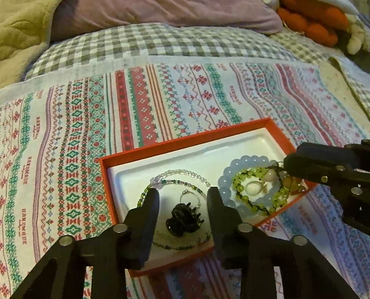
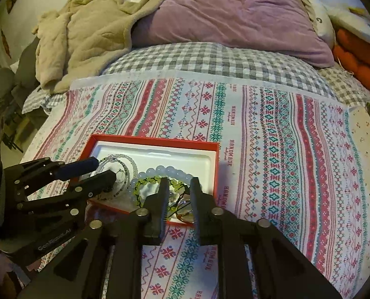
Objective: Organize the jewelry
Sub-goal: 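Carry the ring and gold charm into the red box and open both tools, then move both open tools back over the remaining gold charms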
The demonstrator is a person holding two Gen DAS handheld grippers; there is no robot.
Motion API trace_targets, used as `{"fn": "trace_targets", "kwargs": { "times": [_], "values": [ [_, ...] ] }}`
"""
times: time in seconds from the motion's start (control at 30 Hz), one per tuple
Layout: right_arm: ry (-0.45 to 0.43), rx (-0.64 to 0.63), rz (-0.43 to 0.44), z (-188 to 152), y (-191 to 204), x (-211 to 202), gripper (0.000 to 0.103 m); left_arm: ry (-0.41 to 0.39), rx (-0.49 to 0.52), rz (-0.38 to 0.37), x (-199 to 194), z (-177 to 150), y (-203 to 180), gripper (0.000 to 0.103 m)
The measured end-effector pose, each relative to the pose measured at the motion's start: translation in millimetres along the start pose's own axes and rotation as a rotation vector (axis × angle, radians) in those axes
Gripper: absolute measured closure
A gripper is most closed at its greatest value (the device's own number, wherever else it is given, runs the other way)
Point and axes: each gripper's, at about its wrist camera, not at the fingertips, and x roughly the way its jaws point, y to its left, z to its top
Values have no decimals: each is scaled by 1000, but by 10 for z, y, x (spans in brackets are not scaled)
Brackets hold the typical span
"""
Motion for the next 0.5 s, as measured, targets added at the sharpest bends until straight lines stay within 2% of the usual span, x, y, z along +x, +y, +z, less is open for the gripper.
{"fn": "trace_targets", "kwargs": {
  "times": [0.07, 0.3, 0.5],
  "values": [
    [-2, 8, 3, -16, -24, -59, 66, -2, 5, -3, -48, -12, -12, 60],
    [-12, 21, 1, -83, -74, -259, 61, -11, 12, -13, -222, -77, -44, 43],
    [-5, 25, -4, -174, -91, -386, 51, -12, 19, -19, -362, -175, -78, 27]
  ]
}}
